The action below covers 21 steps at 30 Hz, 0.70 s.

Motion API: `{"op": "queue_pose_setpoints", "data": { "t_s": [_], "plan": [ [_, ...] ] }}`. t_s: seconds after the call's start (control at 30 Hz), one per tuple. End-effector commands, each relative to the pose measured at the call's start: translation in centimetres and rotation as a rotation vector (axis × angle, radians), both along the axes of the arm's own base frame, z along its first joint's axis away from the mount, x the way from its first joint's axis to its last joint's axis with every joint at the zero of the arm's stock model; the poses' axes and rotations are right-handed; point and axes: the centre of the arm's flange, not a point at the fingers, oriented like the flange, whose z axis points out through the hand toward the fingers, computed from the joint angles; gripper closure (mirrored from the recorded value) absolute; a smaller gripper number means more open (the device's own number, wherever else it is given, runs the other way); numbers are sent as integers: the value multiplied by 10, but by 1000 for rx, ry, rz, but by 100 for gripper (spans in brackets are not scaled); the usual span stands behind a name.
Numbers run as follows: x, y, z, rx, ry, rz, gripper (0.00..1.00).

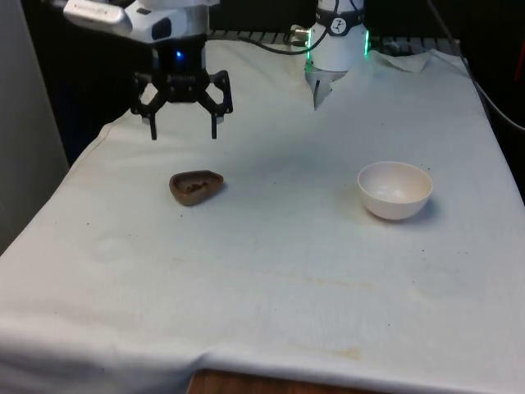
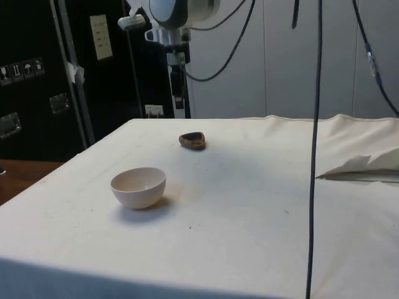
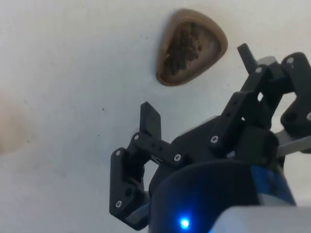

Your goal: Pour the coffee beans from the cup into the bowl.

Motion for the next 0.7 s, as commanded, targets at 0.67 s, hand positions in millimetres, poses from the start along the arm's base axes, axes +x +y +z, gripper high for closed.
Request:
{"op": "queue_pose_setpoints", "data": {
  "t_s": [0.67],
  "plan": [
    [5, -15, -46, 61, 29, 91, 0]
  ]
}}
